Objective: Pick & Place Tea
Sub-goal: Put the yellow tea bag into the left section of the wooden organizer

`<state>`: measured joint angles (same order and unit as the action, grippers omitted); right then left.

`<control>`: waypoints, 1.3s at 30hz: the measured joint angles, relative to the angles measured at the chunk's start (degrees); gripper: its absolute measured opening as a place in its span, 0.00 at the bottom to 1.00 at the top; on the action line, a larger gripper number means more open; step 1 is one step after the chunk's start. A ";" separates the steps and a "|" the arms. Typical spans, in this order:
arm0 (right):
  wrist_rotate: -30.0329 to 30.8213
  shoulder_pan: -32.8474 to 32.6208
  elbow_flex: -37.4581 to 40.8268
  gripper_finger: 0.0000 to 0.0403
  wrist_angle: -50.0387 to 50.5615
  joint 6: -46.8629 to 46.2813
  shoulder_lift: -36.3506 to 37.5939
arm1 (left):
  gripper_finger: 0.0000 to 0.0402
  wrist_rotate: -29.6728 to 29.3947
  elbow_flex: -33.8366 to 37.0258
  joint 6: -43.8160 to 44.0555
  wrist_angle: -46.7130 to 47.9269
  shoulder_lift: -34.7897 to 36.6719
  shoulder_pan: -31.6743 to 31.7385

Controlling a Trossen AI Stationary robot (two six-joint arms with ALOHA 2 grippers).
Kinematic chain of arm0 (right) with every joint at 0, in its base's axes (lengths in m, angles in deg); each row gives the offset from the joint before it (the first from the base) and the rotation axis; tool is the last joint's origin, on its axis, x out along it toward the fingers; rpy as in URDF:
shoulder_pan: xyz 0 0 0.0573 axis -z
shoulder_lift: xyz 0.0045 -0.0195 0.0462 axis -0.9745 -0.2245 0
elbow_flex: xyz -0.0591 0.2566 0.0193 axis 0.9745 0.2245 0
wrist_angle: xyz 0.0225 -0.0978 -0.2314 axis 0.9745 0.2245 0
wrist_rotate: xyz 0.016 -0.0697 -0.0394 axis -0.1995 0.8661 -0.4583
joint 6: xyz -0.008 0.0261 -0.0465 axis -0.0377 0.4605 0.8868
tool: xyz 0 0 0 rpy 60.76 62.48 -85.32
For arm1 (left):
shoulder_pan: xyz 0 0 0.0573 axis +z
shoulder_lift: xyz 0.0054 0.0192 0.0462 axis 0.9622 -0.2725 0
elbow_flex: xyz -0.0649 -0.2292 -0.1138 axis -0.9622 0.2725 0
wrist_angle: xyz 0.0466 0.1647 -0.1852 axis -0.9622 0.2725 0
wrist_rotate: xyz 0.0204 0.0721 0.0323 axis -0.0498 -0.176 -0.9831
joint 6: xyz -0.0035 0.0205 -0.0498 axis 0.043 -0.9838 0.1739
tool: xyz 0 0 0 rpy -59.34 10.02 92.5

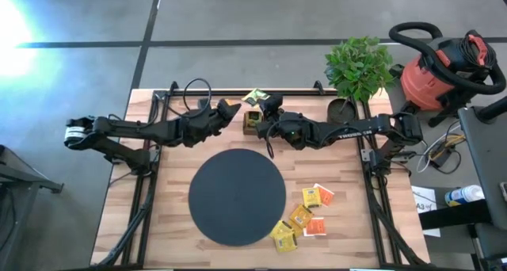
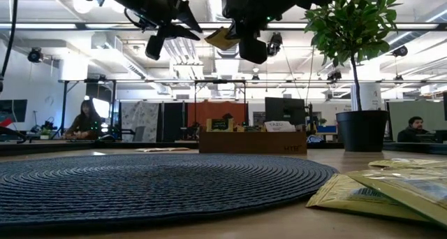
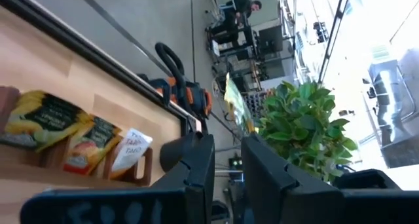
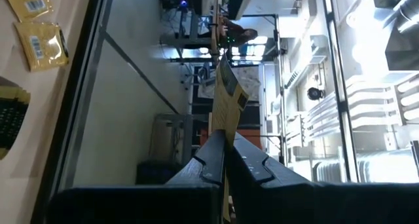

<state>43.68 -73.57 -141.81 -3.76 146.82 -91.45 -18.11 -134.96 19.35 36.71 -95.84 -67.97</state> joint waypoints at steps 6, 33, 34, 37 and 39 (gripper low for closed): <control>0.00 -0.06 0.00 0.02 0.07 -1.14 0.00 | 0.22 -0.43 0.00 -1.99 -1.54 0.02 0.04; -1.57 0.86 0.04 0.02 0.04 0.79 -0.02 | 0.39 1.77 0.00 3.68 -13.13 -6.66 1.84; -1.57 0.84 0.04 0.02 0.04 0.79 -0.02 | 0.39 1.90 -0.02 3.68 -13.39 -6.86 1.86; -1.54 0.84 0.04 0.02 0.04 0.79 -0.02 | 0.39 2.14 -0.02 3.70 -14.72 -7.70 2.09; -1.53 0.84 0.04 0.02 0.05 0.79 -0.02 | 0.39 2.27 -0.02 3.68 -15.36 -8.08 2.32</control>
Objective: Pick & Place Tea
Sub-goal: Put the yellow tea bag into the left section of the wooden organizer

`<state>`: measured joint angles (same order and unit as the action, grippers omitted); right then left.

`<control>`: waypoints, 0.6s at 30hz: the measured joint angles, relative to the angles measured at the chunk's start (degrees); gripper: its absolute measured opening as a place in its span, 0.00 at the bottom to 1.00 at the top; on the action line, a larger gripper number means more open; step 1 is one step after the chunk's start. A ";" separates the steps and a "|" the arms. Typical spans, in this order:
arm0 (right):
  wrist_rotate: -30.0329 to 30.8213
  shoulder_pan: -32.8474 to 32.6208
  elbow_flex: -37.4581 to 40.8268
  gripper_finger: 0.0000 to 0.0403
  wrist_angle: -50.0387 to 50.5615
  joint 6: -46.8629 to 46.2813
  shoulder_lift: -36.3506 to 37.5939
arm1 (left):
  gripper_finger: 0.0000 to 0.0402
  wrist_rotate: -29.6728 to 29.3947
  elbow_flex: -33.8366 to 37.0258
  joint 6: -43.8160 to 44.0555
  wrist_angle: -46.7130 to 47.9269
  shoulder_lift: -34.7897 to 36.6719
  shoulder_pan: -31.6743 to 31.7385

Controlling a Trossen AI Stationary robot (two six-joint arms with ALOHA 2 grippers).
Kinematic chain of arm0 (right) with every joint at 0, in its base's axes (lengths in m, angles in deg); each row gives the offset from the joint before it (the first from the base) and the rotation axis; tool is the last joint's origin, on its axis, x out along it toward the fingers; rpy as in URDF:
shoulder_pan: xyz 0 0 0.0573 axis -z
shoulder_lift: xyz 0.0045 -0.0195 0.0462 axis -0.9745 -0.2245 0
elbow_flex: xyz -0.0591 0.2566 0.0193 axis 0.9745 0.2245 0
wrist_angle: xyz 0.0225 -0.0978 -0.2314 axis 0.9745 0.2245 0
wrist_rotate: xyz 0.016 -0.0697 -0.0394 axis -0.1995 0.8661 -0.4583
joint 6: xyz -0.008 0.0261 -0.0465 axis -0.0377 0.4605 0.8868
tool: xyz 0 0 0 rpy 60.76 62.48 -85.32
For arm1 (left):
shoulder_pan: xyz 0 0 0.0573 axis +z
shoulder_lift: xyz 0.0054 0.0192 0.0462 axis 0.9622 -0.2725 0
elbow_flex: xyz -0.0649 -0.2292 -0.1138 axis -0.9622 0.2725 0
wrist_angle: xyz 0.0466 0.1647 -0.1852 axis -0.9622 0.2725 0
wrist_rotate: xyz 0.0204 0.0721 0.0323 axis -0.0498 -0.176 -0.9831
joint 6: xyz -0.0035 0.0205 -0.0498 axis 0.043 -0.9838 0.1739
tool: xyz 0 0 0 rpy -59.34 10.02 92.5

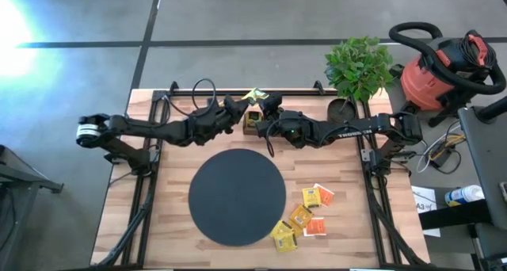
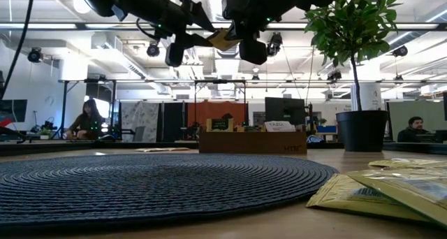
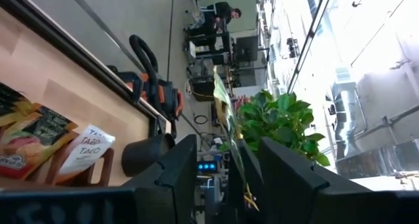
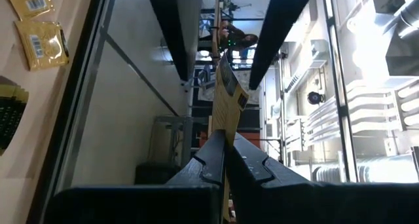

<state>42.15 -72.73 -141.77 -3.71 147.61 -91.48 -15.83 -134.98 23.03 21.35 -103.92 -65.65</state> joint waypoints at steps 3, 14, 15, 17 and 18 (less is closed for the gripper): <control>0.00 0.00 0.02 0.02 0.01 0.00 0.00 | 0.38 0.07 0.00 -0.18 -0.35 -0.33 0.44; 0.02 0.00 0.07 0.02 0.03 0.00 0.00 | 0.18 0.58 0.00 -0.96 -0.48 -0.53 2.19; 0.02 0.00 0.07 0.02 0.03 0.00 0.00 | 0.17 0.94 0.00 -0.96 -0.42 -0.57 2.39; 0.00 0.00 0.07 0.02 0.03 0.00 0.00 | 0.16 1.81 0.00 -1.03 -0.42 -0.60 2.66; -0.08 0.00 0.07 0.02 0.03 0.00 0.00 | 0.15 1.83 0.00 -1.15 -0.46 -0.60 2.67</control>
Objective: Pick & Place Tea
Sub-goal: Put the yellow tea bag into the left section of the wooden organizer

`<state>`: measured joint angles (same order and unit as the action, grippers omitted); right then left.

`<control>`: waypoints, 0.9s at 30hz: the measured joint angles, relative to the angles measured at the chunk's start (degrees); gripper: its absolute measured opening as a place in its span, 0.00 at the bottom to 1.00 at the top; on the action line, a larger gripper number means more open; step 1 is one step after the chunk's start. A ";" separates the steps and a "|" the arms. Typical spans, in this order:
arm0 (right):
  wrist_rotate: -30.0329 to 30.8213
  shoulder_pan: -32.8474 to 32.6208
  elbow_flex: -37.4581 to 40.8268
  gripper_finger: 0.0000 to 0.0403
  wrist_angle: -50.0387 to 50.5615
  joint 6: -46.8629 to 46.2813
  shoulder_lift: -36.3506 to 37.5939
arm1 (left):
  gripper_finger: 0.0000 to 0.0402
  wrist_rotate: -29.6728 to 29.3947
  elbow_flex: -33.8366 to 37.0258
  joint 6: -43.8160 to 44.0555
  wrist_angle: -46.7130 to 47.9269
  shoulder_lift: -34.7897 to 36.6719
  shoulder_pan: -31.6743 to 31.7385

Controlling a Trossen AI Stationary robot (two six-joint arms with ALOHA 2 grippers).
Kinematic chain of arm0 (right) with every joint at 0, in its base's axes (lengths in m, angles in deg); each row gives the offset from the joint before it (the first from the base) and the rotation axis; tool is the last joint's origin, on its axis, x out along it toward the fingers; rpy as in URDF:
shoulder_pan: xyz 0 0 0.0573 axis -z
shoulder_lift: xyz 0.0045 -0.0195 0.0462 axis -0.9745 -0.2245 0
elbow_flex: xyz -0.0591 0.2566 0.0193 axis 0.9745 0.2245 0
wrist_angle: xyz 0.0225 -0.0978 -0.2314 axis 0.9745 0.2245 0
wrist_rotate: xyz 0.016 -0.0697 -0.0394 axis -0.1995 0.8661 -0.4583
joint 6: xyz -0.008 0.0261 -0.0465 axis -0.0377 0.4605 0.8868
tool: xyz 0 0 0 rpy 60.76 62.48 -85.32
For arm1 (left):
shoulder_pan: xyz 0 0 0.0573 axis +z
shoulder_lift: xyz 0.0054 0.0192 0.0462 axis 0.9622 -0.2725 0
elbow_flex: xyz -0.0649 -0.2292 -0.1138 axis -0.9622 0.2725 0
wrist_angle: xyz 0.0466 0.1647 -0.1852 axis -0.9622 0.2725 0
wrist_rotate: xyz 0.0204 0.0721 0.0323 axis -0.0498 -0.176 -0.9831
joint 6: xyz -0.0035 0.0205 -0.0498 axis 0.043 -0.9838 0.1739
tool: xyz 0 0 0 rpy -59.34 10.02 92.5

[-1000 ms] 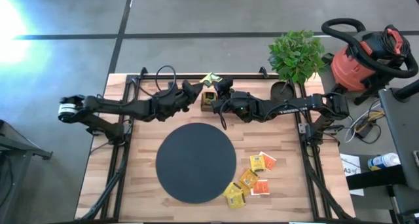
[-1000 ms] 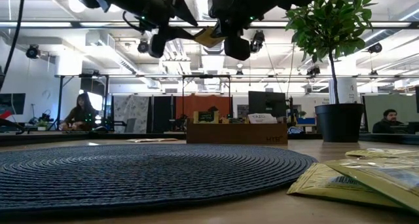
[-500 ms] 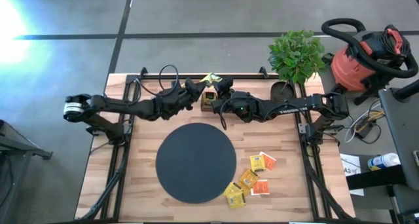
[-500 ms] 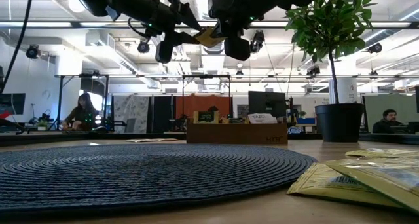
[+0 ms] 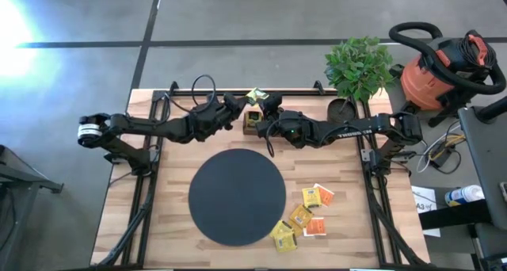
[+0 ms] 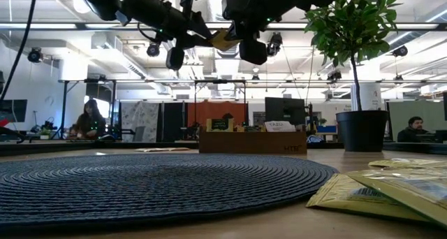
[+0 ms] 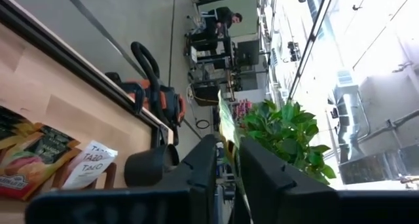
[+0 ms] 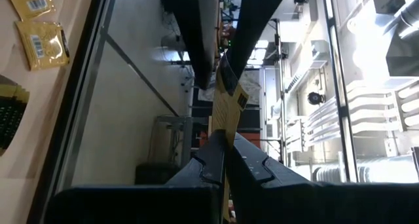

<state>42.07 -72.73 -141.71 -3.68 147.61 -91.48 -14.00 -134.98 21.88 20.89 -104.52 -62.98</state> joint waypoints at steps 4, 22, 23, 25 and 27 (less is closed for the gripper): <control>-1.80 0.00 0.00 0.02 0.01 0.00 0.00 | 0.13 0.58 0.00 -1.39 -0.49 0.00 0.17; -1.16 0.00 0.00 0.03 0.06 -11.89 -0.09 | 0.00 3.12 -0.04 -7.38 -1.50 0.01 2.21; -0.95 0.00 0.00 0.03 0.05 -12.09 -0.09 | 0.00 2.85 -0.04 -8.14 -1.49 0.04 2.50; -0.92 -0.14 0.00 0.05 0.04 -13.66 -0.09 | 0.00 2.51 -0.04 -8.93 -1.51 0.12 3.06; -0.92 -0.31 0.00 0.07 0.33 -15.48 -0.09 | 0.00 2.49 -0.04 -9.39 -1.46 0.26 3.73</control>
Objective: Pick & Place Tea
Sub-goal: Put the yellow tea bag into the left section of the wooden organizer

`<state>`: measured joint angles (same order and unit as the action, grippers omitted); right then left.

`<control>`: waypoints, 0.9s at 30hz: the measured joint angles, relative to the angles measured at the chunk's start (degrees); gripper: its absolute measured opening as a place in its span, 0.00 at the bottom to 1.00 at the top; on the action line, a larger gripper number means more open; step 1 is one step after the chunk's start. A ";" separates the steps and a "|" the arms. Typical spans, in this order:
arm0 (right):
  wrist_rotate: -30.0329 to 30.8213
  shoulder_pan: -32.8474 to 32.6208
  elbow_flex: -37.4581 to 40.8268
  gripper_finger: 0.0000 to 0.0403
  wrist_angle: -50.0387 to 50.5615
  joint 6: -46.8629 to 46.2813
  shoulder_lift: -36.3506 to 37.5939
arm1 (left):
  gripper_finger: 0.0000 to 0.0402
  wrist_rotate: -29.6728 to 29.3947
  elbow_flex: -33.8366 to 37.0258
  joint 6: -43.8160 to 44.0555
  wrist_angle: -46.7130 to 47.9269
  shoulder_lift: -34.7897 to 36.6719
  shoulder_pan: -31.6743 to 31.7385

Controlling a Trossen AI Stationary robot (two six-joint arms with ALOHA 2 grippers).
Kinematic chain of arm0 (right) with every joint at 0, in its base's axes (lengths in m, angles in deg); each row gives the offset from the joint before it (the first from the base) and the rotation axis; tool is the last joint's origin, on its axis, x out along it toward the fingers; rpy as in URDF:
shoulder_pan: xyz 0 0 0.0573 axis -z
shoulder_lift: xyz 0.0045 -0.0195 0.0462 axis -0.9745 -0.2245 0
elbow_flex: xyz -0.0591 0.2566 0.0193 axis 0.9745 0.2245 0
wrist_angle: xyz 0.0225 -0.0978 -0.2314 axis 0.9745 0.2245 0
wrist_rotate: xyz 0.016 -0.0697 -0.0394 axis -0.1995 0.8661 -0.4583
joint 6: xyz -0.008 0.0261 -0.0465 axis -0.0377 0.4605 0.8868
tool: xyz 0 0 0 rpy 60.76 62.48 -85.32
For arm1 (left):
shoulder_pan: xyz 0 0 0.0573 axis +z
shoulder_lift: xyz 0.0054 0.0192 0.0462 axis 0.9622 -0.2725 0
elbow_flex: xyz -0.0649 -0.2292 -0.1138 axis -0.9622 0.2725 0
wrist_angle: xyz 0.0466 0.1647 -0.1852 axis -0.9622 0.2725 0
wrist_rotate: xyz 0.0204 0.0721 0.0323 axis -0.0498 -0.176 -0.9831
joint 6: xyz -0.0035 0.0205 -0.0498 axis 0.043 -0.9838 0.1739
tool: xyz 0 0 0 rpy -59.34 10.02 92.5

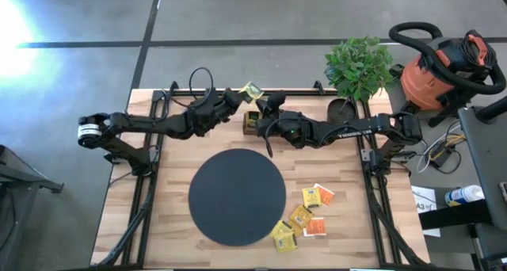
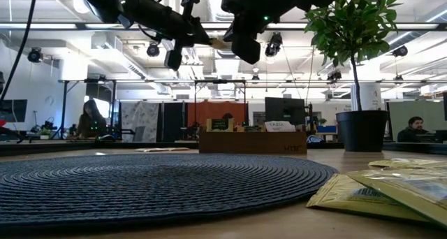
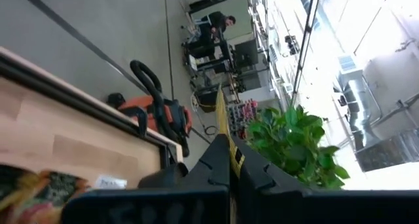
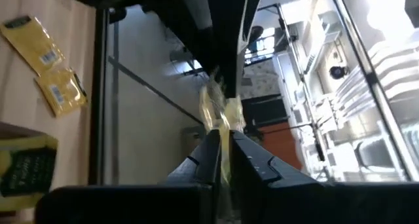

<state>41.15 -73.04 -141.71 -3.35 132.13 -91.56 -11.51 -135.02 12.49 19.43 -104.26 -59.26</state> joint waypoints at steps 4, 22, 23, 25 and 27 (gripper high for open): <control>0.01 -0.01 0.00 0.12 0.93 -5.72 0.00 | 0.00 0.42 0.00 -2.64 0.27 0.28 1.57; -43.66 6.23 -9.44 0.13 36.96 -53.04 0.02 | 0.00 33.62 -0.31 -39.38 43.31 6.62 1.16; -43.84 6.51 -9.81 0.13 36.89 -51.67 0.08 | 0.00 33.66 -0.77 -41.59 44.83 6.62 0.62; -45.60 6.88 -10.55 0.13 36.93 -48.46 0.11 | 0.00 33.69 -2.22 -46.81 46.53 6.56 -0.32; -50.45 7.18 -11.24 0.13 37.09 -45.96 0.11 | 0.00 33.43 -3.96 -52.76 48.13 6.56 -1.09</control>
<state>-9.30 -65.87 -152.94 33.74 86.16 -91.45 21.92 -138.99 -40.27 67.56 -97.70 -60.35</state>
